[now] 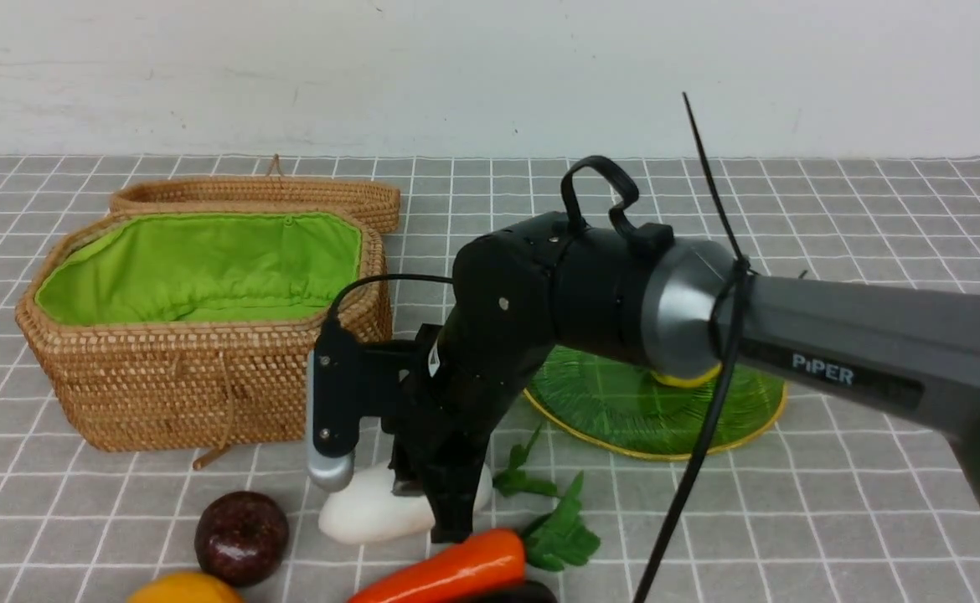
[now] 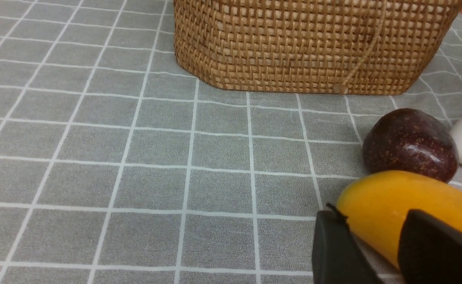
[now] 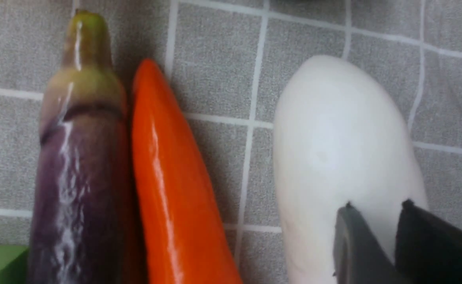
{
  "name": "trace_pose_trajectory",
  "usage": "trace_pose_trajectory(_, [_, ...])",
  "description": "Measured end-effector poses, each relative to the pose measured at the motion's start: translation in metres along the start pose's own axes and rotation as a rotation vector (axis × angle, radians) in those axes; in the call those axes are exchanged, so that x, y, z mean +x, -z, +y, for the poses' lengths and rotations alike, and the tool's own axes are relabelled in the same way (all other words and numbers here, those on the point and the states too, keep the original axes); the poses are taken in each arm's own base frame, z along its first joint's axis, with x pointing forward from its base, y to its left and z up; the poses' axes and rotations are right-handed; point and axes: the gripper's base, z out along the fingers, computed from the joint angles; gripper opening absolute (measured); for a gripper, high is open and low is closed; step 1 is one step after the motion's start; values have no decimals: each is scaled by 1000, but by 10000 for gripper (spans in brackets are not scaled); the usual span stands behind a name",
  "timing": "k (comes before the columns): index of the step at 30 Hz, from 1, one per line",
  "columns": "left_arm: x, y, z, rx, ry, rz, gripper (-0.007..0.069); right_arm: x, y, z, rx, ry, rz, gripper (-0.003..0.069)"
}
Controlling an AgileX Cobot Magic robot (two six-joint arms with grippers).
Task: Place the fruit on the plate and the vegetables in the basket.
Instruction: Take a daikon with your right arm and place it on the basket on the left.
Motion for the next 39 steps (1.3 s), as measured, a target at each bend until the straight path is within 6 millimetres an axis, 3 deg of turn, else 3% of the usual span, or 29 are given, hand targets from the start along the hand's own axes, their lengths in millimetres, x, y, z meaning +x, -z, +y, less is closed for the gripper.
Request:
trace_pose_trajectory(2, [0, 0, 0, 0, 0, 0, 239, 0, 0, 0, -7, -1, 4, 240])
trace_pose_trajectory(3, [0, 0, 0, 0, 0, 0, 239, 1, -1, 1, -14, -1, 8, 346])
trace_pose_trajectory(7, [0, 0, 0, 0, 0, 0, 239, 2, -2, 2, -27, 2, 22, 608])
trace_pose_trajectory(9, [0, 0, 0, 0, 0, 0, 239, 3, -4, 3, -34, 1, 26, 661])
trace_pose_trajectory(13, [0, 0, 0, 0, 0, 0, 239, 6, -10, 4, -51, 1, 44, 663])
trace_pose_trajectory(18, [0, 0, 0, 0, 0, 0, 239, 17, -36, 8, -99, 9, 104, 544])
trace_pose_trajectory(25, [0, 0, 0, 0, 0, 0, 239, 12, -30, 1, -60, 17, 88, 521])
trace_pose_trajectory(27, [0, 0, 0, 0, 0, 0, 239, 6, -20, -3, -42, 10, 68, 521])
trace_pose_trajectory(29, [0, 0, 0, 0, 0, 0, 239, -13, 10, -12, -17, -15, -13, 521])
trace_pose_trajectory(30, [0, 0, 0, 0, 0, 0, 239, -16, 15, -14, -10, -17, -27, 521])
trace_pose_trajectory(32, [0, 0, 0, 0, 0, 0, 239, -42, 55, -24, 20, -58, -175, 521])
trace_pose_trajectory(35, [0, 0, 0, 0, 0, 0, 239, -69, 93, -39, 109, -121, -399, 521])
trace_pose_trajectory(37, [0, 0, 0, 0, 0, 0, 239, -81, 104, -54, 220, -197, -552, 521])
trace_pose_trajectory(39, [0, 0, 0, 0, 0, 0, 239, -86, 102, -69, 335, -283, -664, 521])
